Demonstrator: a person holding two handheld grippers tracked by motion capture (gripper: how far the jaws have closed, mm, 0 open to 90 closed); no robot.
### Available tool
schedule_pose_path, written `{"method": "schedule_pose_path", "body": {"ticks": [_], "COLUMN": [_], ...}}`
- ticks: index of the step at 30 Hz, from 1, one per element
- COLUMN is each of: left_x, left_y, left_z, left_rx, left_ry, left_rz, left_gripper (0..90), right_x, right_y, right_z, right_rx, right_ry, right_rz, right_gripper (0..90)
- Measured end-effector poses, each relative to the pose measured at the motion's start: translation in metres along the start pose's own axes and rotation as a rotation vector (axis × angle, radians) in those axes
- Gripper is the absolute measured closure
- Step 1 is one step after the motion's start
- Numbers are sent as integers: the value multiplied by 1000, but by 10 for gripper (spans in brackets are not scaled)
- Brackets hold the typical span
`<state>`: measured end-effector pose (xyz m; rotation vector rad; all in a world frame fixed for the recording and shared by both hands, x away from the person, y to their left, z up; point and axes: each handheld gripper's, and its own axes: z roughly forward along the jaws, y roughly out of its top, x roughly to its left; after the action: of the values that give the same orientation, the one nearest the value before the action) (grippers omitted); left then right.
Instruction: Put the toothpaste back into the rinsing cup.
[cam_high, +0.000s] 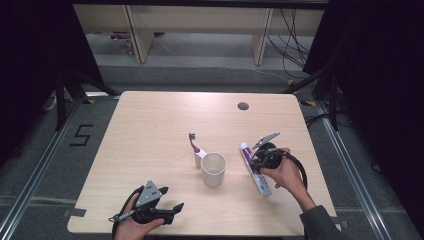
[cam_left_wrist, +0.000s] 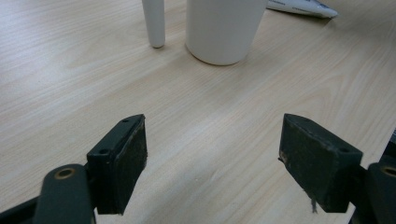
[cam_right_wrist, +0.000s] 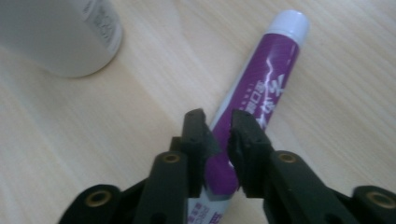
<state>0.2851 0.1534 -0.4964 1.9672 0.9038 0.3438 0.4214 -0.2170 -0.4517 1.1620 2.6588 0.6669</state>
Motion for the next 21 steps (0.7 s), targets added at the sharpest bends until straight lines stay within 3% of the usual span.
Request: {"method": "schedule_pose_path", "body": {"ticks": [2, 5, 8, 9, 12, 13, 16, 18, 20, 21], "left_x": [1, 0, 1, 0, 1, 1, 0, 1, 0, 0], "left_y": [0, 0, 0, -1, 0, 0, 0, 0, -1, 0], "left_z": [-1, 0, -1, 0, -1, -1, 0, 0, -1, -1], "left_rx": [14, 3, 12, 5, 10, 12, 4, 11, 11, 12], "left_ry": [4, 0, 2, 0, 1, 2, 0, 1, 0, 0], "left_rz": [12, 2, 8, 1, 6, 7, 1, 6, 5, 7], "left_gripper": [231, 232, 232, 232, 232, 232, 232, 232, 233, 233], "right_x": [0, 4, 6, 9, 11, 14, 15, 15, 17, 16], "right_y": [-2, -6, -9, -11, -16, -18, -24, -28, -31, -32], "right_z": [2, 1, 2, 1, 4, 4, 8, 7, 7, 7], "right_rx": [-17, -7, -8, 11, 10, 25, 32, 38, 50, 45], "right_ry": [25, 68, 89, 92, 123, 122, 139, 125, 138, 141], "right_rz": [-55, -53, -91, -74, -122, -109, -134, -137, -121, -141], "right_gripper": [813, 849, 856, 856, 859, 859, 860, 859, 863, 863]}}
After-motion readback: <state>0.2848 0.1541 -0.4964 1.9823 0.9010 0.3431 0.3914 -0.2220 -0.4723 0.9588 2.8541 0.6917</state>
